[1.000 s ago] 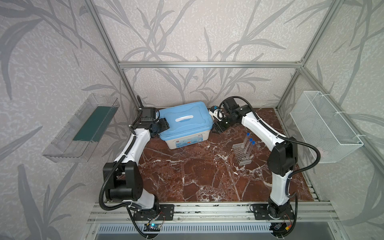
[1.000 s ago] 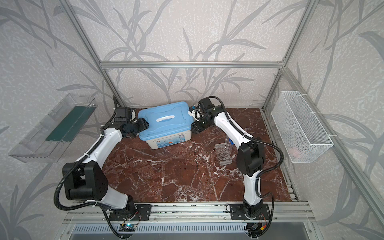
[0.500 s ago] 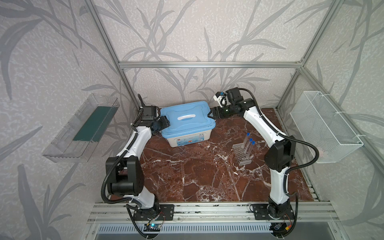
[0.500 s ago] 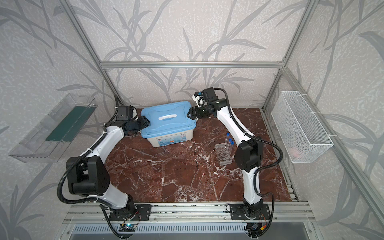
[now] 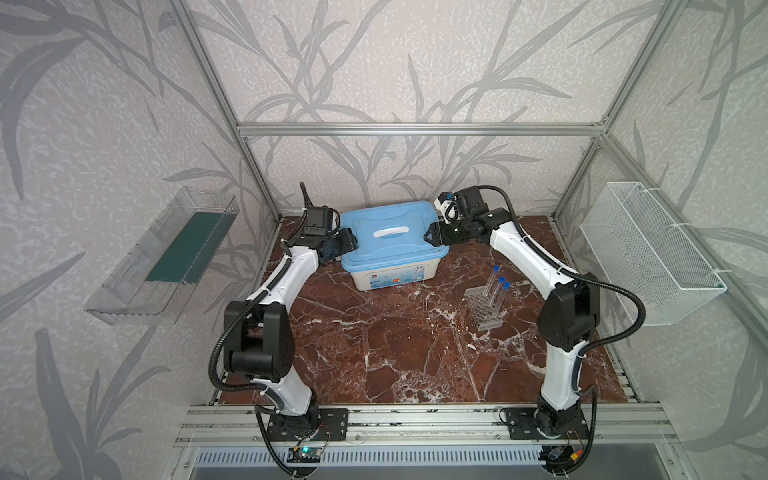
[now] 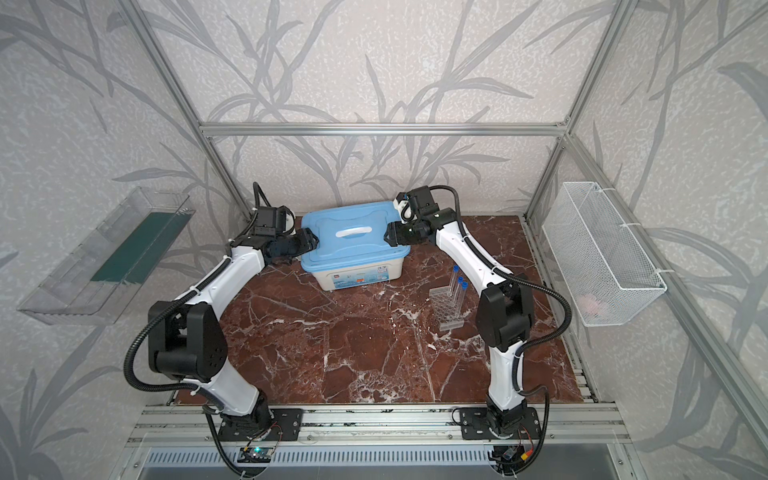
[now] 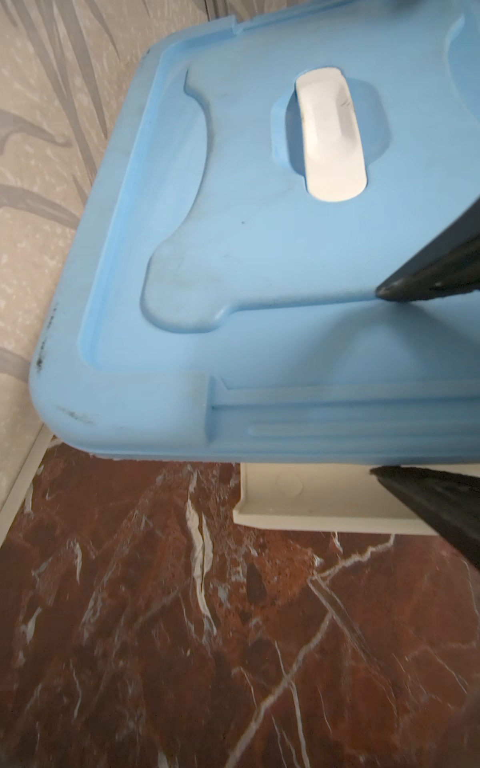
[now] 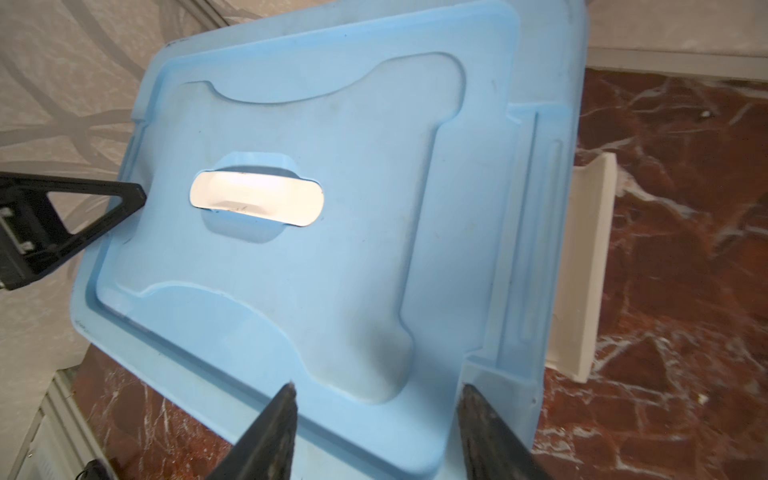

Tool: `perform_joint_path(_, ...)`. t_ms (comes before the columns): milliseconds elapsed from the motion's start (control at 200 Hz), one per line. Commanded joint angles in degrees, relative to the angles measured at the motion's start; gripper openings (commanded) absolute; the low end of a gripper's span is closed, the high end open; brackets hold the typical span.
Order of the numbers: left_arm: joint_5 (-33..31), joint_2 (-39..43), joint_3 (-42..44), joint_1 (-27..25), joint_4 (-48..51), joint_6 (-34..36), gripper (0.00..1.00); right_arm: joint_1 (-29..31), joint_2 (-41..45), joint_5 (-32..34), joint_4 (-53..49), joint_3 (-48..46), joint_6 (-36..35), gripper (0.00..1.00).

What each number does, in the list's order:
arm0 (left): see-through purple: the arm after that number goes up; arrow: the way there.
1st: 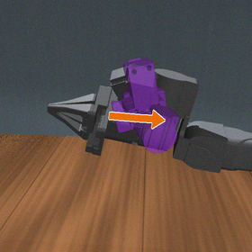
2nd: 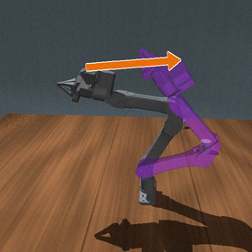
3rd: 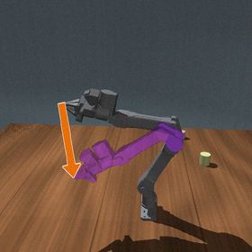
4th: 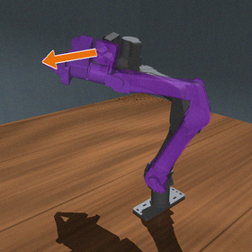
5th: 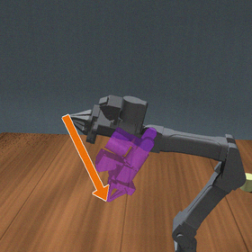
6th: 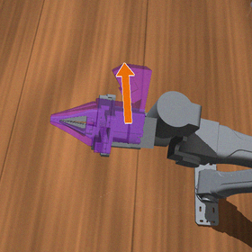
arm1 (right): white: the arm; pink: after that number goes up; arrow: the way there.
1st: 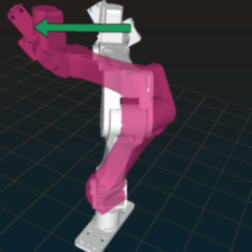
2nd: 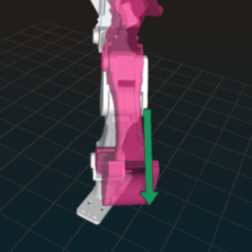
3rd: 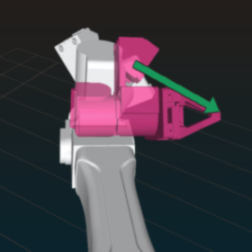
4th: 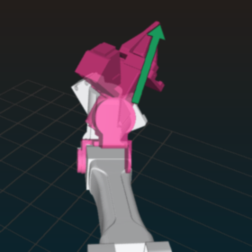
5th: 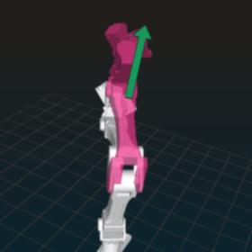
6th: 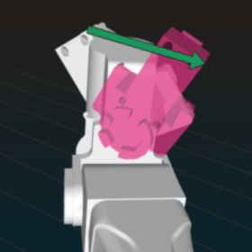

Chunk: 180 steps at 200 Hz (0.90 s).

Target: Organize the chemistry lab equipment

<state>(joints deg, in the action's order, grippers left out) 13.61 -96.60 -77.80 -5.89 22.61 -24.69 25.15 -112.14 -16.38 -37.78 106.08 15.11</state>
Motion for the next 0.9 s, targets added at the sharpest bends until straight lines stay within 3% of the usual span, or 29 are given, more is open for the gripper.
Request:
perform_joint_path(0, 1.9, -5.0, 0.6, -2.9, 8.6, 0.9, 0.64, 0.0, 2.2, 6.5, -6.5, -5.9, 0.1, 0.61)
perform_joint_path(170, 1.2, -6.8, -3.2, -2.9, 10.2, 1.4, 0.66, -1.2, 9.1, 4.5, 3.3, -15.0, 1.7, 0.62)
perform_joint_path(425, -0.1, -1.5, -9.4, 0.8, 12.2, 2.3, 0.80, -2.6, 5.9, 3.8, -2.1, -9.4, 0.9, 0.62)
perform_joint_path(625, 2.6, 5.9, -2.9, 4.7, 3.5, 2.0, 0.92, -3.0, 5.6, 2.3, -0.7, -11.4, 1.3, 0.62)
perform_joint_path(775, 10.8, 4.1, 2.7, 5.8, -4.5, 1.2, 0.99, -3.3, 5.7, 1.7, 0.0, -12.0, 1.6, 0.62)
perform_joint_path(895, 12.8, 2.7, 5.2, 5.9, -9.9, 0.0, 0.99, -3.4, 5.8, 1.2, 0.0, -12.3, 0.8, 0.62)
